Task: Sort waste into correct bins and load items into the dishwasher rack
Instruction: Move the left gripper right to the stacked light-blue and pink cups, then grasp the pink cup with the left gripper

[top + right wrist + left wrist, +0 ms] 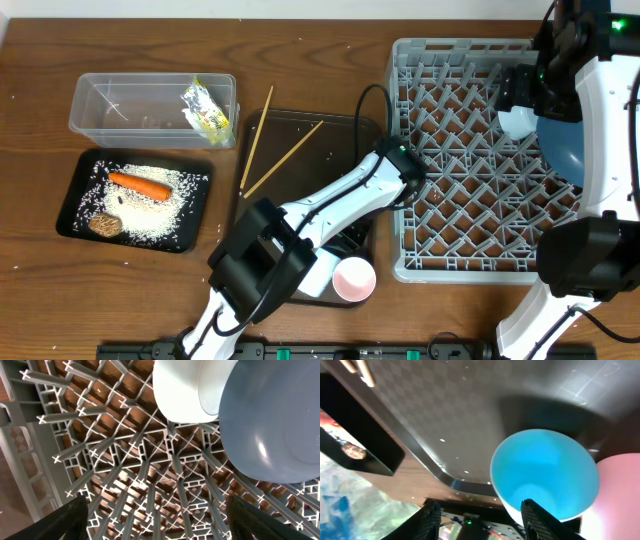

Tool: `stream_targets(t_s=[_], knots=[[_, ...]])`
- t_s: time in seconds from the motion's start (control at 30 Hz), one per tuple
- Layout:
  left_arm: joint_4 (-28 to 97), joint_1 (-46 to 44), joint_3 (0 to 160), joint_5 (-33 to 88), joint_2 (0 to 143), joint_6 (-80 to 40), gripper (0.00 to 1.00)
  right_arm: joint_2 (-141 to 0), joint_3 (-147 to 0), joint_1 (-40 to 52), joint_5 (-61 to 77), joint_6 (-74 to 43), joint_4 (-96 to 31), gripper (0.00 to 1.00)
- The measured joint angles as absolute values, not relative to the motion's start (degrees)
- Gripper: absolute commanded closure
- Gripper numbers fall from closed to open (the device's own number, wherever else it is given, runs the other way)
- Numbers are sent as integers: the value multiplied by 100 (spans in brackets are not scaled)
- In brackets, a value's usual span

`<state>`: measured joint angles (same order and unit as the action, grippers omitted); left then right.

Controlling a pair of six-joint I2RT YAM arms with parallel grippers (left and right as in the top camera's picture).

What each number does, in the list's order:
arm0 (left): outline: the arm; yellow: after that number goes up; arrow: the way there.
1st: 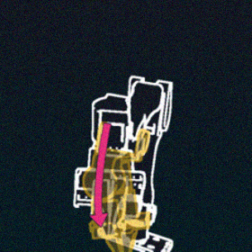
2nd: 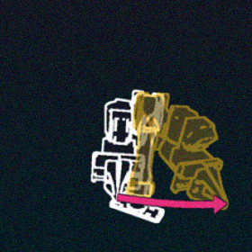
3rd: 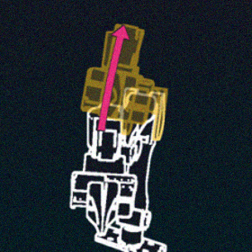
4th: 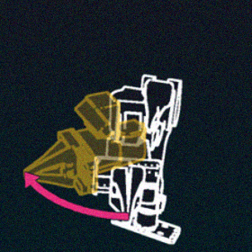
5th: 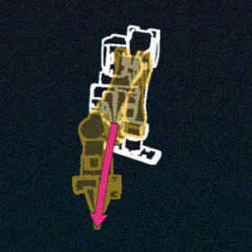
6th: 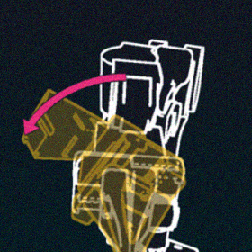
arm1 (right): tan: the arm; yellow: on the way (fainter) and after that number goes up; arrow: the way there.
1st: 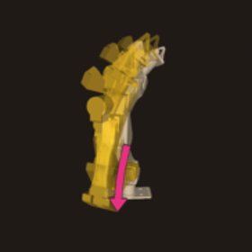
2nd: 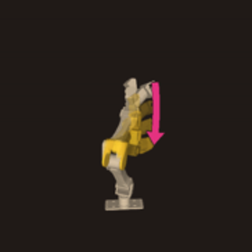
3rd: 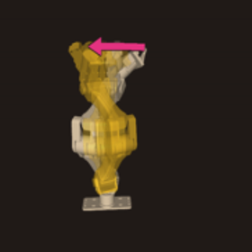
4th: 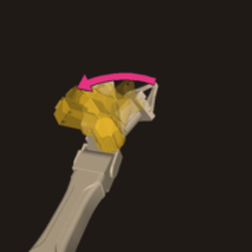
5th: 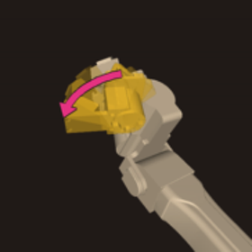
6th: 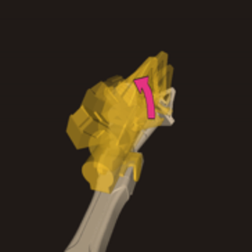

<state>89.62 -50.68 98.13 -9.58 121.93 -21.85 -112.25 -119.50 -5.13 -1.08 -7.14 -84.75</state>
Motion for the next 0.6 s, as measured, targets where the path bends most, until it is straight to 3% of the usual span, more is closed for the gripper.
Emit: stream_targets(t_s=[0.6], knots=[[8473,-4901,9098,-790,12193,-2679,43,-11225,-11950,-513,-108,-714,-8534,18]])
